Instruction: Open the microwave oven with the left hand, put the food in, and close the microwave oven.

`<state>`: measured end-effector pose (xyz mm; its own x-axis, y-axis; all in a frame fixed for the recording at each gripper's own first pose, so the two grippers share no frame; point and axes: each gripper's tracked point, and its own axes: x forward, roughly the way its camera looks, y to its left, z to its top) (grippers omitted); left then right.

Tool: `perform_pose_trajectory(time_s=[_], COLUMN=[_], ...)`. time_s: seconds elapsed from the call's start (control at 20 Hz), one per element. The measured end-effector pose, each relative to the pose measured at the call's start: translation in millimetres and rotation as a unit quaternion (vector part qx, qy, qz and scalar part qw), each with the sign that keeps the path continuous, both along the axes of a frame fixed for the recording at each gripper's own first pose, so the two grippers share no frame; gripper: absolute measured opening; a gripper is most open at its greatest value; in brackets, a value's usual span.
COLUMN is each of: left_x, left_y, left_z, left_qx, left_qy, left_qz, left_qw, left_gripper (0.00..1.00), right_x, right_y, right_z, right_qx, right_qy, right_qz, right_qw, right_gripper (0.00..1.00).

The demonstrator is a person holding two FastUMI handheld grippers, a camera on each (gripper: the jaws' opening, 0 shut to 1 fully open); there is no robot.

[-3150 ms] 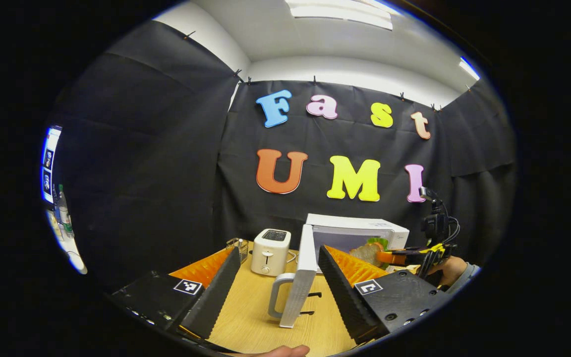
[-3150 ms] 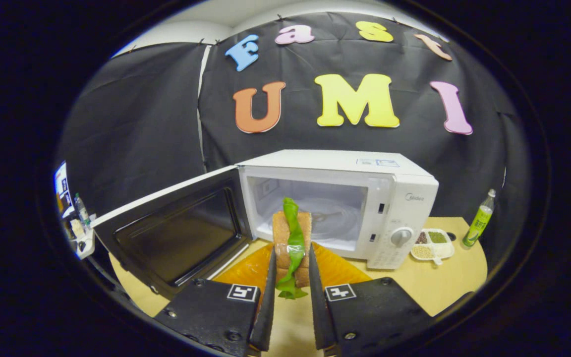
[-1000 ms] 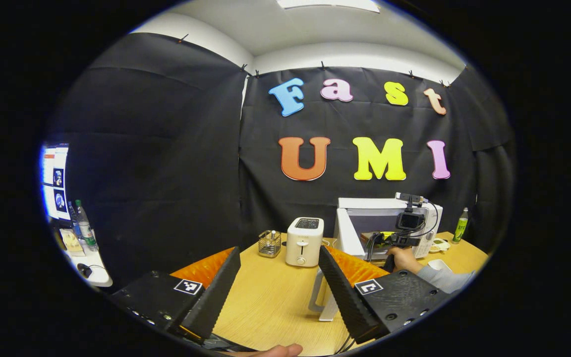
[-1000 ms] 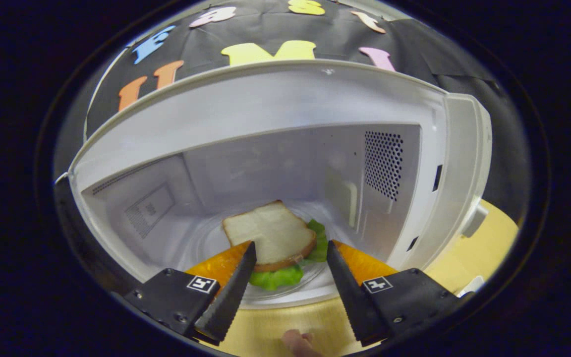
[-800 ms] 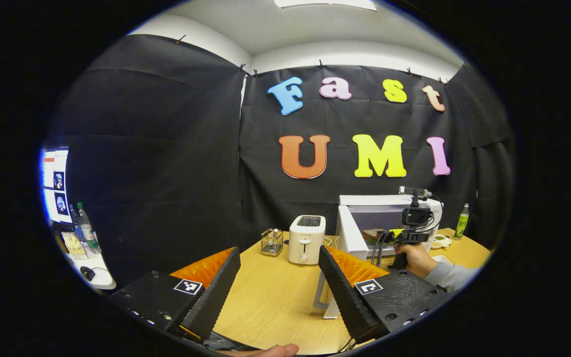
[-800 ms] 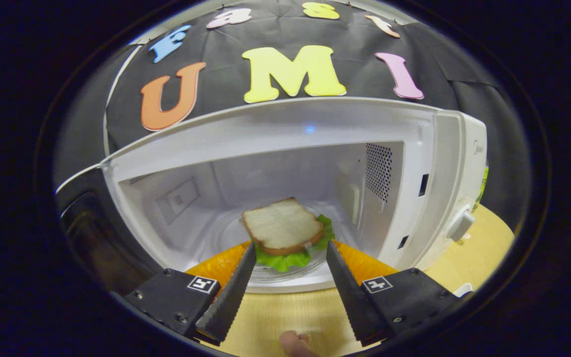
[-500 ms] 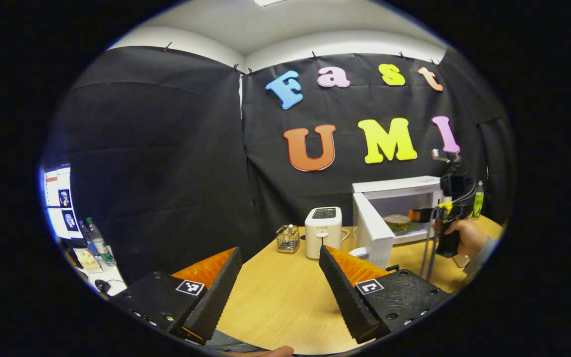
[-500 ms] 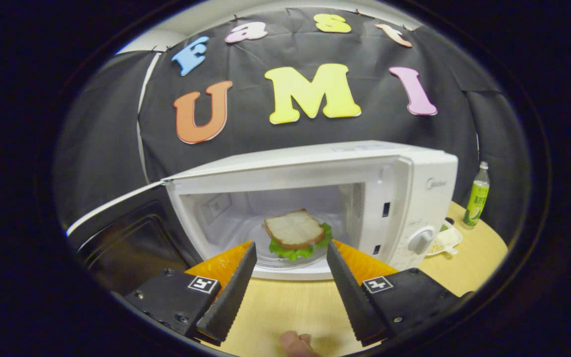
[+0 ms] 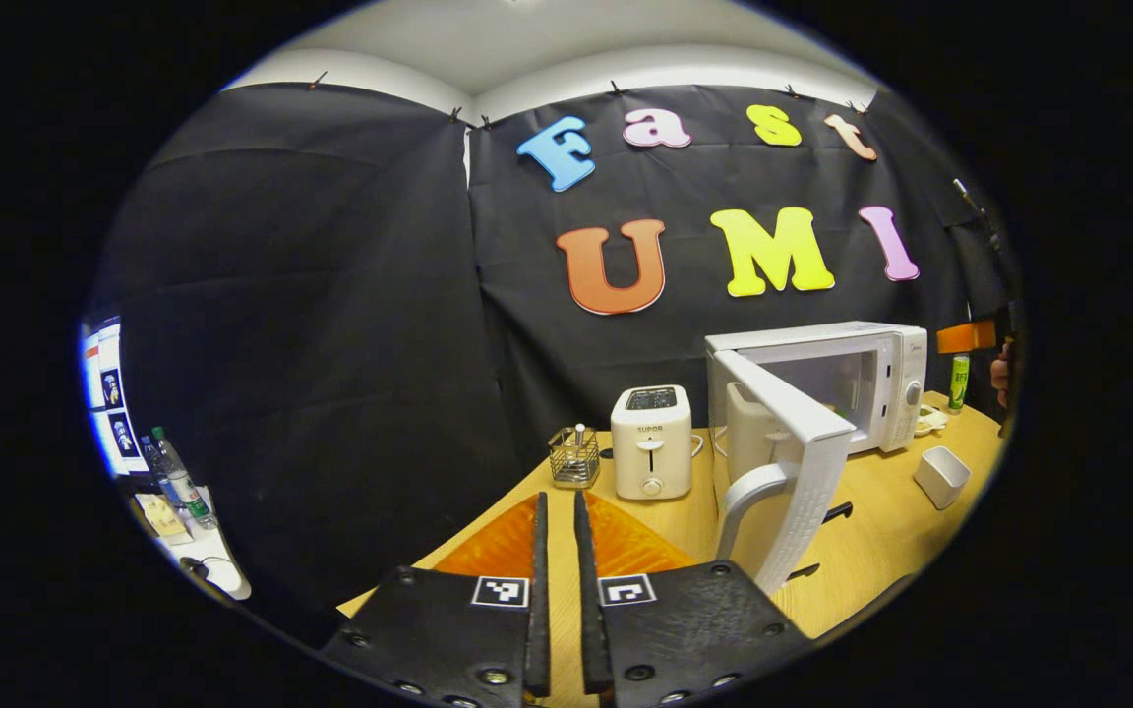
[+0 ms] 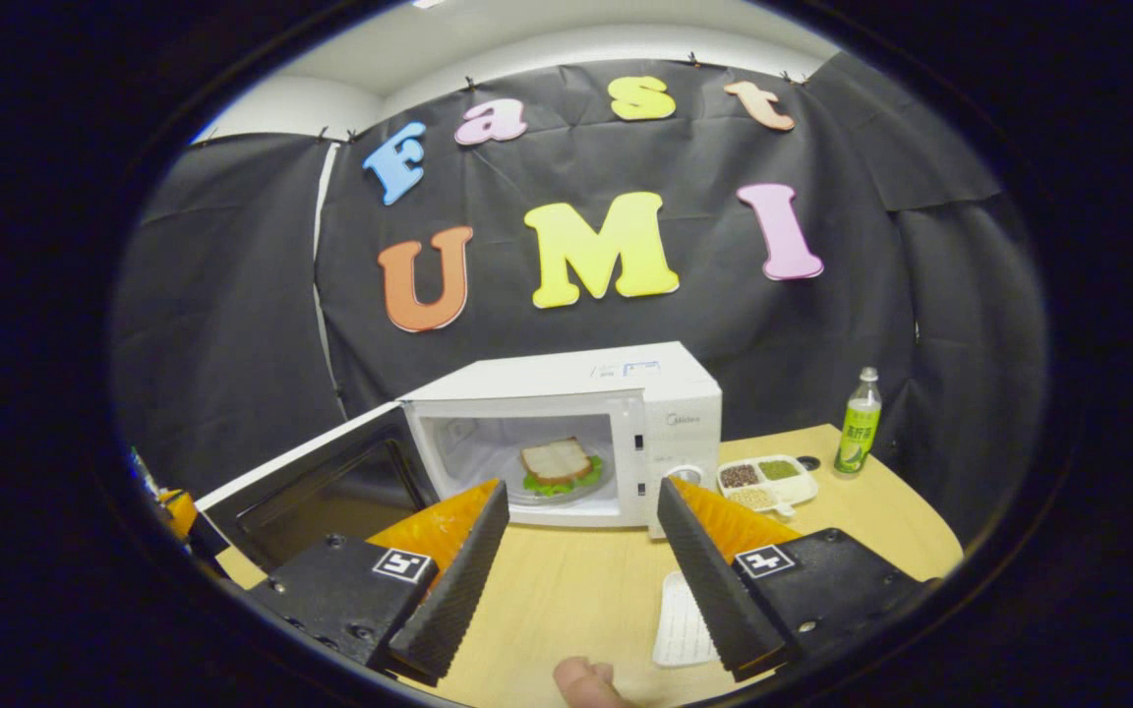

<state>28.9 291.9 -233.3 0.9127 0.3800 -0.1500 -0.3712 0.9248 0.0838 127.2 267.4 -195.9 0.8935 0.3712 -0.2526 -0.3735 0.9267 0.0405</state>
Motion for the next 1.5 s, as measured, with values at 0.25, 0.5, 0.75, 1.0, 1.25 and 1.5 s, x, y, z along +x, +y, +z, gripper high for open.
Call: perform_pose_trajectory(time_s=[0.25,0.5,0.75,1.0,1.25,1.5], left_x=[33.6,47.7,65.5,73.6,105.4,151.3], left_y=[-11.2,-39.1,-72.8,-128.1,-177.3,-209.1], left_z=[-31.3,-48.1,-46.8,-31.0,-27.6,-23.2], left_qx=[-0.027,-0.049,-0.029,-0.043,-0.04,-0.07], left_qy=[0.002,-0.016,-0.028,-0.046,-0.053,-0.072], left_qz=[-0.046,-0.099,-0.136,-0.194,-0.23,-0.228], left_qw=[0.999,0.994,0.99,0.979,0.971,0.968], left_gripper=[0.0,0.0,0.0,0.0,0.0,0.0], right_x=[-50.8,-88.6,-112.3,-123.3,-128.6,-118.9], right_y=[-29.7,-59.0,-97.9,-130.0,-147.5,-184.2], right_z=[38.6,63.2,73.2,78.4,83.8,84.3], right_qx=[-0.034,-0.021,0.004,0.024,0.02,0.025], right_qy=[-0.031,-0.047,-0.044,-0.044,-0.059,-0.066], right_qz=[0.002,-0.006,-0.027,-0.045,-0.041,-0.061], right_qw=[0.999,0.999,0.999,0.998,0.997,0.996], right_gripper=[0.86,0.97,0.97,0.97,0.97,0.97])
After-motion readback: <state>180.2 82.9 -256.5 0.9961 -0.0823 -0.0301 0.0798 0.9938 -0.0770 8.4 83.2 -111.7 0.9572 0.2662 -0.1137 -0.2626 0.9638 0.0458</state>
